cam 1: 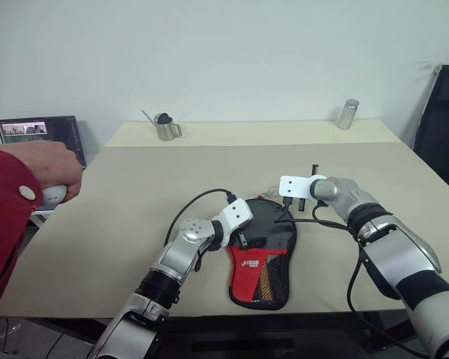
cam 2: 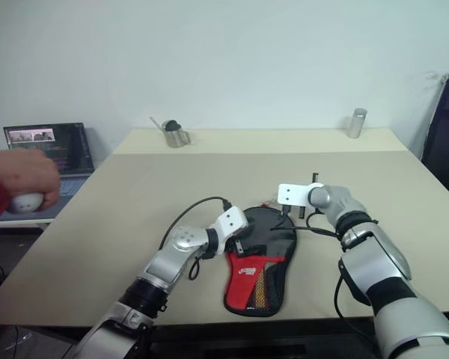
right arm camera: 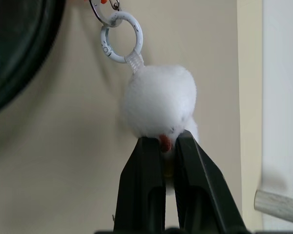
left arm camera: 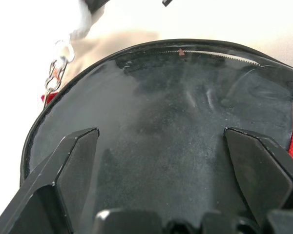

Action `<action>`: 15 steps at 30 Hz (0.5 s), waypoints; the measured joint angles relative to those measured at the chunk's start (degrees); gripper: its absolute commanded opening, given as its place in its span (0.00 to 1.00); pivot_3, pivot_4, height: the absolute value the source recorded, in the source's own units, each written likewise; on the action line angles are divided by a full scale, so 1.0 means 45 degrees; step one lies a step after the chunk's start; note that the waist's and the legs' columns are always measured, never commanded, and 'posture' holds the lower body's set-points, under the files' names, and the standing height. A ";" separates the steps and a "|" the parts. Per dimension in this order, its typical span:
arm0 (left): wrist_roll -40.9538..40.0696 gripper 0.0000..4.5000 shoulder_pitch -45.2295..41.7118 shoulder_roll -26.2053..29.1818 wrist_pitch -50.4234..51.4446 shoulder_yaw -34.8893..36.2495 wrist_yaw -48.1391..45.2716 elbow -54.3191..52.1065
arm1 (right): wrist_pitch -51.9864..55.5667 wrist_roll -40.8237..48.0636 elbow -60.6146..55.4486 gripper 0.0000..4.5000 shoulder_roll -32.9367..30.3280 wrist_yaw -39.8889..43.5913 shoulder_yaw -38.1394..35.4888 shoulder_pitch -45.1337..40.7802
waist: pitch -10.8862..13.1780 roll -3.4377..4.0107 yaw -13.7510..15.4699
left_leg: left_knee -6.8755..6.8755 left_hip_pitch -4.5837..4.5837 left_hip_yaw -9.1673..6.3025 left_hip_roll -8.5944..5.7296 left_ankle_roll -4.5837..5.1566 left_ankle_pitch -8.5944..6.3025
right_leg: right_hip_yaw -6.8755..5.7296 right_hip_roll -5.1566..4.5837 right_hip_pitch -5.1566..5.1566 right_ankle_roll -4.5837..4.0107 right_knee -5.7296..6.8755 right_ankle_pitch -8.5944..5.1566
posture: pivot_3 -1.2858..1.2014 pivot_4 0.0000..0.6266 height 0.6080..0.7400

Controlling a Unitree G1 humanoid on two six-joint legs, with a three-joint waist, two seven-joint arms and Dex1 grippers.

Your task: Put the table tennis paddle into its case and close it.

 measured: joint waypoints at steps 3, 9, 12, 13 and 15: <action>-0.0001 1.00 -0.0003 0.0002 0.0000 -0.0014 -0.0008 -0.0003 | -0.0118 0.0023 -0.0220 0.00 -0.0472 0.0509 -0.0024 0.0158 | -0.0002 0.0002 -0.0001 | -0.0016 0.0002 -0.0005 0.0003 0.0000 0.0000 | -0.0009 0.0001 0.0012 0.0001 -0.0035 0.0001 | 0.52 0.24 1.00; -0.0014 1.00 -0.0010 0.0015 -0.0001 -0.0017 -0.0062 -0.0032 | -0.0923 0.0412 -0.1247 0.00 -0.1825 0.2174 -0.0149 0.0610 | -0.0006 0.0009 0.0004 | -0.0075 0.0004 -0.0005 0.0003 -0.0002 0.0003 | -0.0011 0.0000 0.0017 0.0002 -0.0093 0.0002 | 0.52 0.24 1.00; -0.0018 1.00 -0.0020 0.0043 -0.0005 -0.0049 -0.0144 -0.0076 | -0.1652 0.0657 -0.2519 0.00 -0.3027 0.3695 -0.0183 0.1256 | -0.0007 0.0008 0.0026 | -0.0110 0.0009 -0.0004 0.0003 -0.0001 0.0003 | -0.0017 -0.0002 0.0023 0.0005 -0.0120 0.0000 | 0.52 0.24 1.00; -0.0018 1.00 -0.0034 0.0069 -0.0005 -0.0050 -0.0196 -0.0079 | -0.1821 0.0811 -0.2990 0.00 -0.3390 0.4225 -0.0211 0.1566 | -0.0008 0.0007 0.0023 | -0.0120 0.0012 -0.0001 0.0005 -0.0002 0.0003 | -0.0016 -0.0004 0.0027 0.0006 -0.0127 -0.0001 | 0.52 0.24 1.00; -0.0033 1.00 -0.0052 0.0154 -0.0014 -0.0029 -0.0272 -0.0071 | -0.1986 0.1173 -0.4186 0.00 -0.3960 0.5274 -0.0275 0.2339 | -0.0008 0.0008 0.0022 | -0.0130 0.0017 0.0002 0.0010 -0.0001 0.0003 | -0.0016 -0.0012 0.0029 0.0006 -0.0131 -0.0002 | 0.52 0.24 1.00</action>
